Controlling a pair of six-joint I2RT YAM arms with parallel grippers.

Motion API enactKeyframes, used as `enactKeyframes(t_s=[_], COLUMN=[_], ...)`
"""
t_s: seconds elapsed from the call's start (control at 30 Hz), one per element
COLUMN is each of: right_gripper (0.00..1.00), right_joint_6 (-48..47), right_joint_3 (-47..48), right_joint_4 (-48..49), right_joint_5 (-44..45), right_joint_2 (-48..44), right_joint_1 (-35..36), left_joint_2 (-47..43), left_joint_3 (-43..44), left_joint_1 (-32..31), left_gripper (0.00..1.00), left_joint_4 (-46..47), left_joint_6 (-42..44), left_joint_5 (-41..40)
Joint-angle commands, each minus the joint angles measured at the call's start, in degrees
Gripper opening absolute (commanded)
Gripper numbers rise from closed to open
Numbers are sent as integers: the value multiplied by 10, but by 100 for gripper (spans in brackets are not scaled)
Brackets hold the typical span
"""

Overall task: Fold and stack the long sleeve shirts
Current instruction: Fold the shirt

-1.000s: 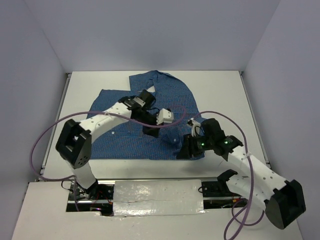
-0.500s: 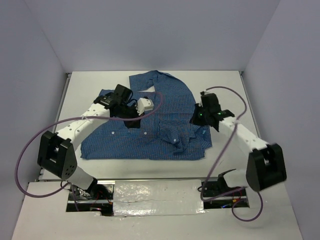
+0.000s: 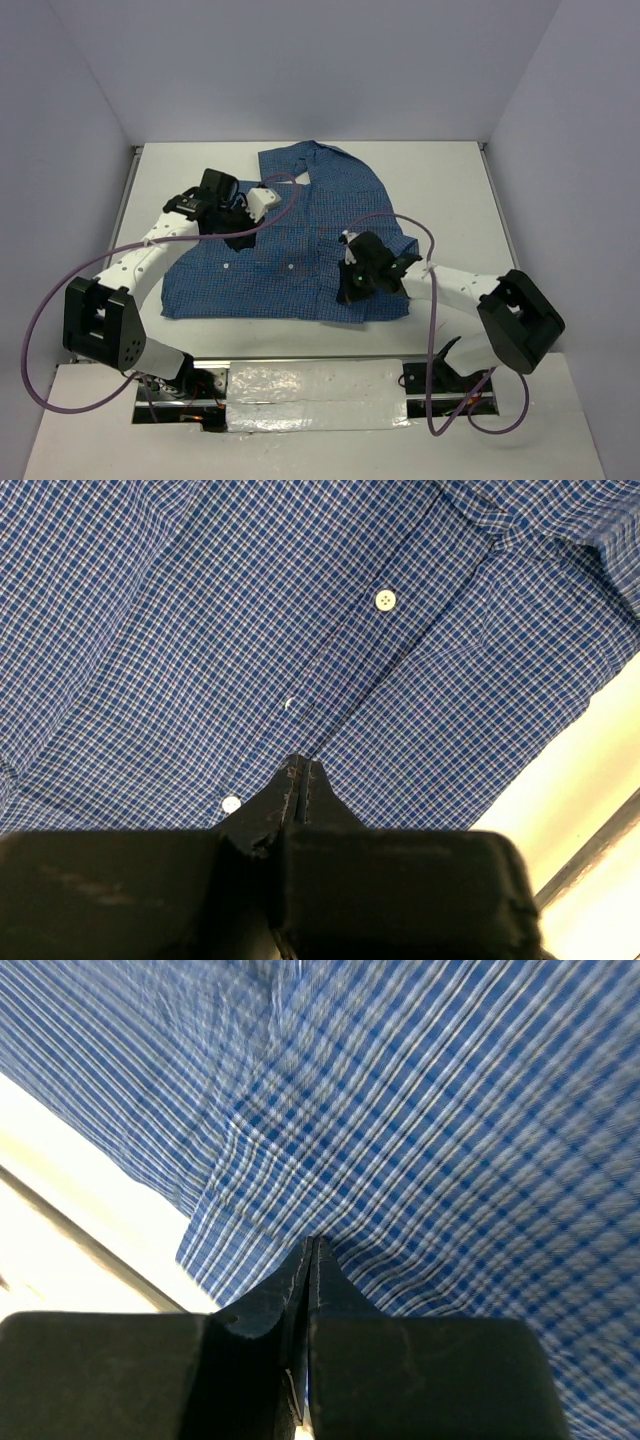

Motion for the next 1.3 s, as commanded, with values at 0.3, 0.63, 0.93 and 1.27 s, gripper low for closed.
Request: enactKeyframes(t_s=[0.3,0.63,0.93,1.27], right_gripper=[19,55,55,0], right_joint_6=[-10,154,175,147], right_joint_3=[96,-50,-90,-89], right_joint_4=[-81,-124,-55,-39], right_joint_5=[75,-45,-91,-99], right_joint_2=[-52,-177,-122,-72], right_joint_1=[38,-72,-76,-117], left_joint_2=[-14,-26,9,48], left_joint_3=[17,-34,-80,-126], left_joint_1=[15,157,259,322], left_gripper=[14,31,38,37], left_joint_4=[-27,-51,-25,15], left_joint_6=[10,-7,-13,-10], left_joint_5=[-19,-34,-61,-124])
